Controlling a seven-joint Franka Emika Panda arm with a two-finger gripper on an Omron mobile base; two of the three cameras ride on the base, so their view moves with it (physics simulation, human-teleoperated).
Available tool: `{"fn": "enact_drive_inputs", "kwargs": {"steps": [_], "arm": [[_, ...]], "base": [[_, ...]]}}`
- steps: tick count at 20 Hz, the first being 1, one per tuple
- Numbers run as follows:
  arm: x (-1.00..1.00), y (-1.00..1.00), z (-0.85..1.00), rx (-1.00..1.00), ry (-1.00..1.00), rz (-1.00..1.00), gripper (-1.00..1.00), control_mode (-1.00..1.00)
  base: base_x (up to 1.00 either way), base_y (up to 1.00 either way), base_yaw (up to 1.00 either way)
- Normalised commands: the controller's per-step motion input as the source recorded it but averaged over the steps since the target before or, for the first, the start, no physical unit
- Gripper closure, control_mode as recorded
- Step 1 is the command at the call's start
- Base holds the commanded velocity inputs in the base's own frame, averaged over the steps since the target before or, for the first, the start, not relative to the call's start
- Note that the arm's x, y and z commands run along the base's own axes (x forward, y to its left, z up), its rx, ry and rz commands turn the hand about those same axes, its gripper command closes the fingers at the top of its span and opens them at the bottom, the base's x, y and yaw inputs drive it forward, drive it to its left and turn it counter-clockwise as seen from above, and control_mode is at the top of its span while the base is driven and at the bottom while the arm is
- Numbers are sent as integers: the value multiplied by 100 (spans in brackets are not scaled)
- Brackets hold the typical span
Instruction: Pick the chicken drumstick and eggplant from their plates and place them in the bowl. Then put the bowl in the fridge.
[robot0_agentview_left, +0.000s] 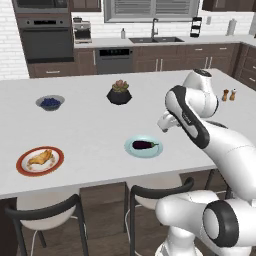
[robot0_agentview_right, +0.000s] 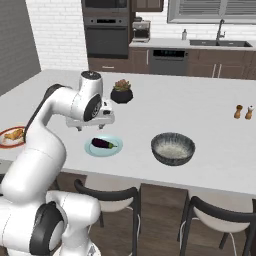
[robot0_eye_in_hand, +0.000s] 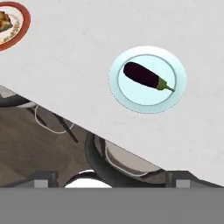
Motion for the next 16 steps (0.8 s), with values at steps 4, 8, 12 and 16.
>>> {"fn": "enact_drive_inputs", "kwargs": {"steps": [4, 8, 12, 16], "arm": [[0, 9, -90, -2, 0, 60, -100, -100], [52, 11, -33, 0, 1, 32, -100, -100], [55, 15, -4, -9, 10, 4, -100, -100], [54, 22, -9, -18, 5, 0, -100, -100]], "base": [[0, 0, 0], [0, 0, 0], [0, 0, 0], [0, 0, 0]]}}
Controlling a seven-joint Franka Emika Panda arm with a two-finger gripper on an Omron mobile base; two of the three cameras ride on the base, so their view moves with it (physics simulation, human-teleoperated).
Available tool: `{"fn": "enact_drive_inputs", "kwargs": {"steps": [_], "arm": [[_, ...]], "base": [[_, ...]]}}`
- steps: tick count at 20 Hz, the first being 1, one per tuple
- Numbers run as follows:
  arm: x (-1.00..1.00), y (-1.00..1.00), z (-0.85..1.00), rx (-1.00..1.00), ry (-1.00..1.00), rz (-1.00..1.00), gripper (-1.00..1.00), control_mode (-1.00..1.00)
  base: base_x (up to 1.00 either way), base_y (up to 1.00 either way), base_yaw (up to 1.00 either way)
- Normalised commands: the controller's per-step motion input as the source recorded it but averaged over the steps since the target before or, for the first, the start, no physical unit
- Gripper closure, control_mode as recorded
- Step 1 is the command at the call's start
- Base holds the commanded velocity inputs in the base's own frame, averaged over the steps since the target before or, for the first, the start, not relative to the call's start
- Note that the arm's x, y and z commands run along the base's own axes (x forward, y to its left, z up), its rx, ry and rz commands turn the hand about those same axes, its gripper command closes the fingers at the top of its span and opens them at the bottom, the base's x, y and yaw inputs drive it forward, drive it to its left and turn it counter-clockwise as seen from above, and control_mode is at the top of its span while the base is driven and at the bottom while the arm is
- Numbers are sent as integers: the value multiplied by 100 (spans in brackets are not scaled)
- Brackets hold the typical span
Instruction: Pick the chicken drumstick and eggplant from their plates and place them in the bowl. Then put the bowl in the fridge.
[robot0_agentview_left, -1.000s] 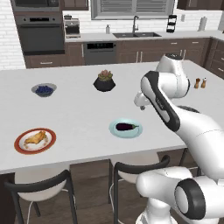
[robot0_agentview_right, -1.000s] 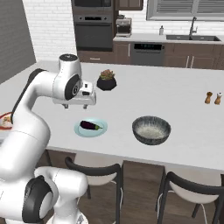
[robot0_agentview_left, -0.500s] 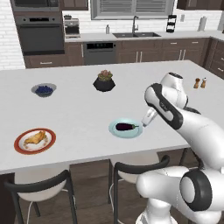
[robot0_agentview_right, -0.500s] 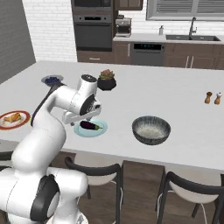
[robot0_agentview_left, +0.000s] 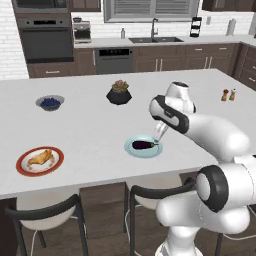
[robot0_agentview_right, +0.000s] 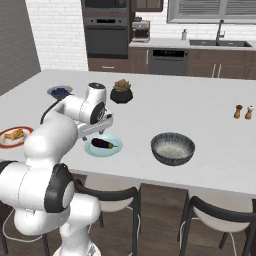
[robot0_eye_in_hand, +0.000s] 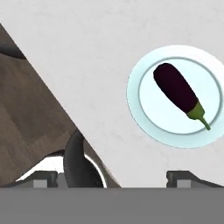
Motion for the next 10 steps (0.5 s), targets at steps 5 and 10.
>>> {"fn": "enact_drive_inputs", "kwargs": {"steps": [5, 10], "arm": [[61, 16, -26, -12, 0, 3, -100, -100], [52, 2, -39, -5, 0, 5, -100, -100]], "base": [[0, 0, 0], [0, 0, 0]]}}
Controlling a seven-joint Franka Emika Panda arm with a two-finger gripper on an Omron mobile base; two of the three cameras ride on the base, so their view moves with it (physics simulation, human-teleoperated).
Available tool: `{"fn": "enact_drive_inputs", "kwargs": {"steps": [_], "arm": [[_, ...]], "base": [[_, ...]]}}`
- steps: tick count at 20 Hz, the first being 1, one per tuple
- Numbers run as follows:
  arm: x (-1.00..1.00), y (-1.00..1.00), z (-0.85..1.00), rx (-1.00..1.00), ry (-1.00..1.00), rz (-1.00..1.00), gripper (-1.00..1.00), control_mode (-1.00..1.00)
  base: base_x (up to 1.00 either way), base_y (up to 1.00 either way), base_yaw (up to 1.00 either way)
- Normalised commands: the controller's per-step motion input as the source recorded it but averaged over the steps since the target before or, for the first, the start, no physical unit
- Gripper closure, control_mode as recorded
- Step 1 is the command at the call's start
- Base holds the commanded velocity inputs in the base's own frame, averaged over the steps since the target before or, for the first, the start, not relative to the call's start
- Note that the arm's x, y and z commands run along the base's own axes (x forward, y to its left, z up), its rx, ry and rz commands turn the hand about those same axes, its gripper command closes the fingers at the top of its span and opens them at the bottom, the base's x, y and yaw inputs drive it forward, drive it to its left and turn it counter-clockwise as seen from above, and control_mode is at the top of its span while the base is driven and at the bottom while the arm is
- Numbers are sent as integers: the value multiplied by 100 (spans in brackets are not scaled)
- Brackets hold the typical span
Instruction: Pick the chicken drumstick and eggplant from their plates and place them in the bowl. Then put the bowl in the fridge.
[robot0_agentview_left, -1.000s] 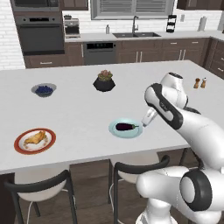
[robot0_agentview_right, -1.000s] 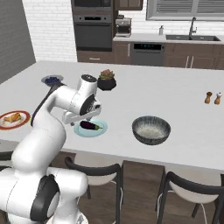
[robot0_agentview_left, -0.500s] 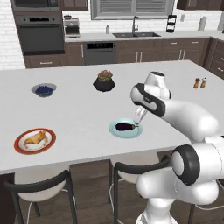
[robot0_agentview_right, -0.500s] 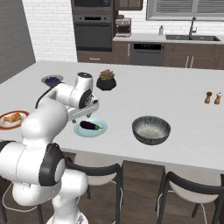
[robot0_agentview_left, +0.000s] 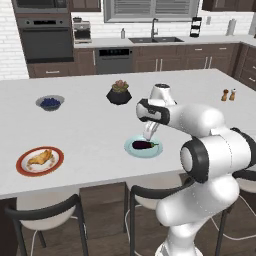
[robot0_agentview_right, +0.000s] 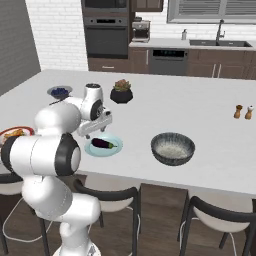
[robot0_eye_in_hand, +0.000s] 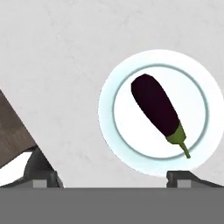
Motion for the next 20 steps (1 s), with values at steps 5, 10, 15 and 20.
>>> {"fn": "enact_drive_inputs", "kwargs": {"steps": [5, 10, 15, 20], "arm": [[34, 6, -54, -3, 1, 10, -100, -100], [29, 13, -53, -3, 1, 4, -100, -100], [31, 1, -43, 0, 0, 5, -100, -100], [32, 0, -29, 0, 0, 4, -100, -100]], "base": [[0, 0, 0], [0, 0, 0], [0, 0, 0], [0, 0, 0]]}}
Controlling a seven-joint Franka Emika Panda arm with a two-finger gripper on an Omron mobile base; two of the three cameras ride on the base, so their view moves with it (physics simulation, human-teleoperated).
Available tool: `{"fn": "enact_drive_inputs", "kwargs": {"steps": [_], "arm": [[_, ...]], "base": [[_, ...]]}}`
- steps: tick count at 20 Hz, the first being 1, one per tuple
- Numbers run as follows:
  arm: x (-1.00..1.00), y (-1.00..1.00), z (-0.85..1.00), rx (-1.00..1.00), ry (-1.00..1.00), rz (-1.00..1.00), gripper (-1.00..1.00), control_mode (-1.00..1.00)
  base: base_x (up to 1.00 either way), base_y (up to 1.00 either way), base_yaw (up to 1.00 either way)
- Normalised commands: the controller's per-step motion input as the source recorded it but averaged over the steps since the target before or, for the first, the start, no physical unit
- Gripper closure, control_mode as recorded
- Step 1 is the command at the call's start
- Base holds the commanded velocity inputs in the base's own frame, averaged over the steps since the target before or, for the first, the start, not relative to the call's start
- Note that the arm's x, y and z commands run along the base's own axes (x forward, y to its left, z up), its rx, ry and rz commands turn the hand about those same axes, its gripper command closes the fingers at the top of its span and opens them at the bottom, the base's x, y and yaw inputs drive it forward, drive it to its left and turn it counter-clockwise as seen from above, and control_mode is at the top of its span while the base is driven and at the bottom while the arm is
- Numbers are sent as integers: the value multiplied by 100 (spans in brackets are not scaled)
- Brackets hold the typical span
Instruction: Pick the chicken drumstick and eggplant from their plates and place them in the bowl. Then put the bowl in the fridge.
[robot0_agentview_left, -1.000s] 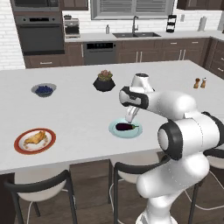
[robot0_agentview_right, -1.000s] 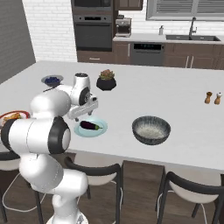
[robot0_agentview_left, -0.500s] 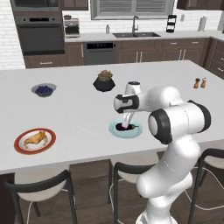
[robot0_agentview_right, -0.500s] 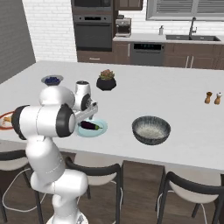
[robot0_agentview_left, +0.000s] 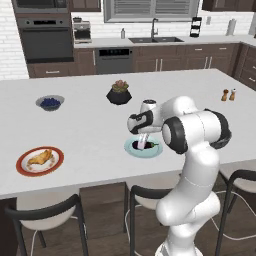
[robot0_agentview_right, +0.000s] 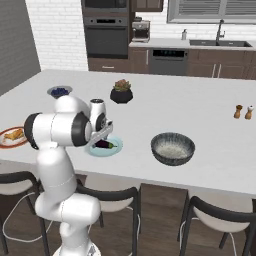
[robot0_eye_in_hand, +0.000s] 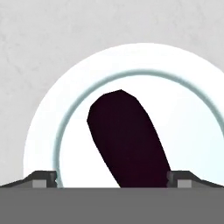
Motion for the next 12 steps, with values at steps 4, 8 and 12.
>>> {"fn": "enact_drive_inputs", "kwargs": {"steps": [4, 8, 12], "arm": [[21, 0, -17, 0, 0, 2, -100, -100], [22, 0, -11, 0, 0, 2, -100, -100], [4, 0, -13, 0, 0, 3, -100, -100]], "base": [[0, 0, 0], [0, 0, 0], [0, 0, 0]]}}
